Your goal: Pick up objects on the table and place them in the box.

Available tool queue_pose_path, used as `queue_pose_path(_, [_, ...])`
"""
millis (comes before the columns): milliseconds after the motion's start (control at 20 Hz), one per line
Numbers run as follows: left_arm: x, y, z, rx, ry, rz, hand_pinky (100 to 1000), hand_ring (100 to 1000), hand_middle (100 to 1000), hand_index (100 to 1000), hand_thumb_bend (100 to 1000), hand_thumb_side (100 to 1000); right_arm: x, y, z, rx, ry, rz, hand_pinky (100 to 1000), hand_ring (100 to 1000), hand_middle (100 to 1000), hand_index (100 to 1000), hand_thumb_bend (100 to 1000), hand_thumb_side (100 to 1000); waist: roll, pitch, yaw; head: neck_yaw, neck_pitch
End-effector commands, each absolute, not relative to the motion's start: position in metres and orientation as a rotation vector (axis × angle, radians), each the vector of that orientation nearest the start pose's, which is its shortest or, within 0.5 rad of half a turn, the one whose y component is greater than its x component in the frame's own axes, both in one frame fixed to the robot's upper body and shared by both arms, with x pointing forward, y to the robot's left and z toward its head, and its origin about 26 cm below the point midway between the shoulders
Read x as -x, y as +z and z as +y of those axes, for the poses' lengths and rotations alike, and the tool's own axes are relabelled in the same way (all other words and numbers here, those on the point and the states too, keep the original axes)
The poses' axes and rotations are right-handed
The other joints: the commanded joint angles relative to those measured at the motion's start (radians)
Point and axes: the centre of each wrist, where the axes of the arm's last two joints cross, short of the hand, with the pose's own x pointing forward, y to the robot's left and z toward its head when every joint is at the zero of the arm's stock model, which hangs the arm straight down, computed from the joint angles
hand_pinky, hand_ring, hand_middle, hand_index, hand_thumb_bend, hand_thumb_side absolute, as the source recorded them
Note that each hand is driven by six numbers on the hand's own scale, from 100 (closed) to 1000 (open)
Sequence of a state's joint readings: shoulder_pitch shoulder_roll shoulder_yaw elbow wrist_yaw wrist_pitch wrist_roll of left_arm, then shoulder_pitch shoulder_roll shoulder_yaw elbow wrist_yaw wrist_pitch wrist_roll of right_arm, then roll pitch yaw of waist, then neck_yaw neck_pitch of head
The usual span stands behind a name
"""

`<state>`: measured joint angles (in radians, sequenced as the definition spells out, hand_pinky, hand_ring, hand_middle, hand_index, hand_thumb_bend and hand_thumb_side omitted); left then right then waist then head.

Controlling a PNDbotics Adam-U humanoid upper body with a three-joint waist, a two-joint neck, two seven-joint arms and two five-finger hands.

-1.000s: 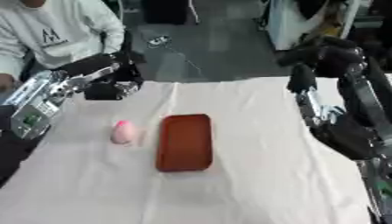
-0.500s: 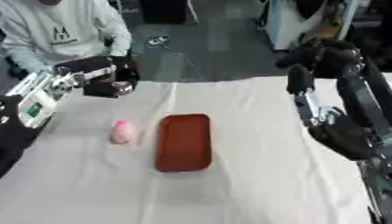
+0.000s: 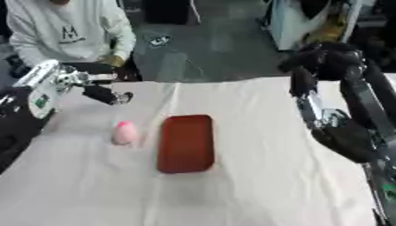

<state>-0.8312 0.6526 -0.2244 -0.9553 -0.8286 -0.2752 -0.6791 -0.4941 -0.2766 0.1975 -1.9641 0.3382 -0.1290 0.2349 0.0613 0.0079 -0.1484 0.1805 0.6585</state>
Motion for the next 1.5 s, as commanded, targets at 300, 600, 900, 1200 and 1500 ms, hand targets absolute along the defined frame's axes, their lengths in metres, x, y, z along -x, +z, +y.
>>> queue_pose_path(300, [-0.462, 0.193, 0.360, -0.752, -1.855, -0.802, 1000, 1000, 1000, 1000, 827, 577, -0.310, 0.233, -0.183, 0.199, 1.055, -2.423, 253, 433, 575, 671, 100, 751, 0.000, -0.013, -0.004, 0.001, -0.004])
queue_pose_path(600, [-0.463, 0.188, 0.362, -0.667, -1.920, -0.669, 1000, 1000, 1000, 1000, 950, 649, -0.310, 0.233, -0.183, 0.198, 1.059, -2.420, 255, 434, 576, 671, 100, 751, 0.001, -0.014, -0.005, 0.000, -0.004])
queue_pose_path(900, [-0.465, 0.182, 0.366, -0.626, -1.910, -0.618, 1000, 1000, 1000, 1000, 1000, 899, -0.310, 0.233, -0.183, 0.197, 1.063, -2.417, 255, 436, 576, 671, 100, 752, 0.001, -0.015, -0.003, 0.011, -0.001])
queue_pose_path(1200, [-0.465, 0.174, 0.369, -0.611, -1.919, -0.569, 1000, 1000, 1000, 1000, 1000, 930, -0.310, 0.232, -0.183, 0.197, 1.064, -2.413, 256, 437, 576, 671, 100, 752, 0.003, -0.017, -0.003, 0.015, 0.001])
queue_pose_path(1500, [-0.467, 0.168, 0.369, -0.601, -1.966, -0.521, 1000, 1000, 1000, 1000, 1000, 902, -0.310, 0.232, -0.183, 0.196, 1.066, -2.413, 256, 437, 577, 671, 100, 752, 0.004, -0.018, -0.003, 0.015, 0.002])
